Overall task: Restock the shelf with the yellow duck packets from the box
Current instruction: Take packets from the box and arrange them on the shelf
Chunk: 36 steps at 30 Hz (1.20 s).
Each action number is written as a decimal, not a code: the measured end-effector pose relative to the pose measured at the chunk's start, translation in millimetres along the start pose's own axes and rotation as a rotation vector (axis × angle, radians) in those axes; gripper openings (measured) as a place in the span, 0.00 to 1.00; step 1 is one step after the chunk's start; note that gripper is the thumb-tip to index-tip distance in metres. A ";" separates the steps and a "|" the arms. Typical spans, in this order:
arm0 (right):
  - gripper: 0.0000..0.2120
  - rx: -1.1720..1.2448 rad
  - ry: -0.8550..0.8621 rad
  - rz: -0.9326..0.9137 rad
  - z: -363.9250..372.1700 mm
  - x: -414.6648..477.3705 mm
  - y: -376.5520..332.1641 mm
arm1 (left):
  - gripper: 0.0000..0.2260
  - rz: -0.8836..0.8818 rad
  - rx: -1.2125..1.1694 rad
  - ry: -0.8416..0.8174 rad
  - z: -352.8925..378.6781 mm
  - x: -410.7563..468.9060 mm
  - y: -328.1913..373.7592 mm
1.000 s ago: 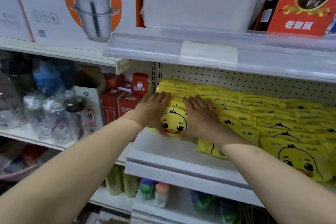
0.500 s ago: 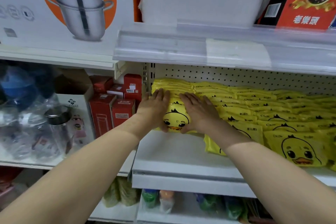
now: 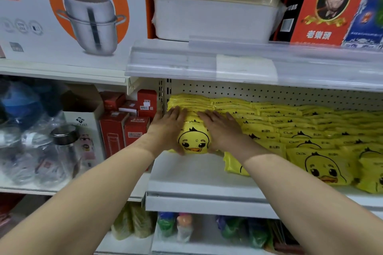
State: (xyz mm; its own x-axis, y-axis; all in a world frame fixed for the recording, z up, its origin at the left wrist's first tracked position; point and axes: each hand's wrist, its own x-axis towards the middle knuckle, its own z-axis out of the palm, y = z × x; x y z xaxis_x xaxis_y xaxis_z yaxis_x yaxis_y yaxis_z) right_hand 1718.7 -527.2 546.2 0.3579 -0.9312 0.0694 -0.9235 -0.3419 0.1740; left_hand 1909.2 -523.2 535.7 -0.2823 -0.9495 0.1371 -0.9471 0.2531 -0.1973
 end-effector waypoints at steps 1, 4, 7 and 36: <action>0.62 0.015 -0.002 -0.008 -0.4 -1.5 0.1 | 0.64 -0.010 -0.006 0.009 -0.6 -2.3 1.4; 0.61 0.132 0.004 -0.039 -5.8 -11.9 6.0 | 0.63 -0.062 -0.015 0.065 1.6 -12.7 5.8; 0.59 0.311 0.070 -0.045 -22.4 -29.6 23.0 | 0.63 -0.096 -0.033 0.062 -2.1 -22.4 8.8; 0.60 0.104 -0.067 0.025 11.5 -108.7 129.4 | 0.64 0.125 -0.052 -0.062 -37.8 10.1 166.3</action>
State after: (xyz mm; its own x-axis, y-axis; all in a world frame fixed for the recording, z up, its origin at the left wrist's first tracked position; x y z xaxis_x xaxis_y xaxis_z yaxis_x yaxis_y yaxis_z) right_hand 1558.7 -471.6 549.9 0.3274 -0.9449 0.0066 -0.9427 -0.3262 0.0696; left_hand 1743.1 -483.7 541.0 -0.3904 -0.9191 0.0537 -0.9121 0.3782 -0.1580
